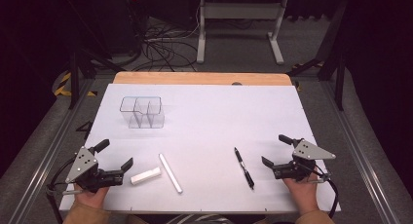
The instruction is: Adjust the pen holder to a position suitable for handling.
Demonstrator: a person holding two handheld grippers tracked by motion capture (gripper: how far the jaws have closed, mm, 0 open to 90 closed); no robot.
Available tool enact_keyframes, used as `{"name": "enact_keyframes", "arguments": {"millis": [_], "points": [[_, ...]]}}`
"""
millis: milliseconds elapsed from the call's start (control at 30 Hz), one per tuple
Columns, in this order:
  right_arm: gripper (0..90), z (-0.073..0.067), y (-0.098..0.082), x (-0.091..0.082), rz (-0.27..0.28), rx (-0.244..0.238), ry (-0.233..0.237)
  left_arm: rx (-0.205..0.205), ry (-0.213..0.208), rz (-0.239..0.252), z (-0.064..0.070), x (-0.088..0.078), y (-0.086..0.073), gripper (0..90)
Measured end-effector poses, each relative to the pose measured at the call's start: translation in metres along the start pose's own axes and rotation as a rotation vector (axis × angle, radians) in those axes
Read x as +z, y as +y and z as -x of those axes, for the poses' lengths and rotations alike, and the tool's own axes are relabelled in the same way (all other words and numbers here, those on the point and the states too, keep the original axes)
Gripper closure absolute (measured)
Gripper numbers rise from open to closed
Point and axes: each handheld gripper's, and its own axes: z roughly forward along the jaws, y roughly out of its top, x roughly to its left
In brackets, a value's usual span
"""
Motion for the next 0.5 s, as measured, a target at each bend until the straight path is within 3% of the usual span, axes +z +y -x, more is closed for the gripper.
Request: {"name": "enact_keyframes", "arguments": {"millis": [200, 500], "points": [[2.0, -0.0002, -0.0001, 0.0009, -0.006, -0.001, 0.003, -0.035, -0.025, 0.006, -0.0018, -0.001, -0.0001, 0.4], [2.4, -0.0002, -0.0005, 0.0022, -0.009, 0.0, 0.009, 0.017, -0.045, 0.0, 0.001, -0.0008, 0.003, 0.2]]}}
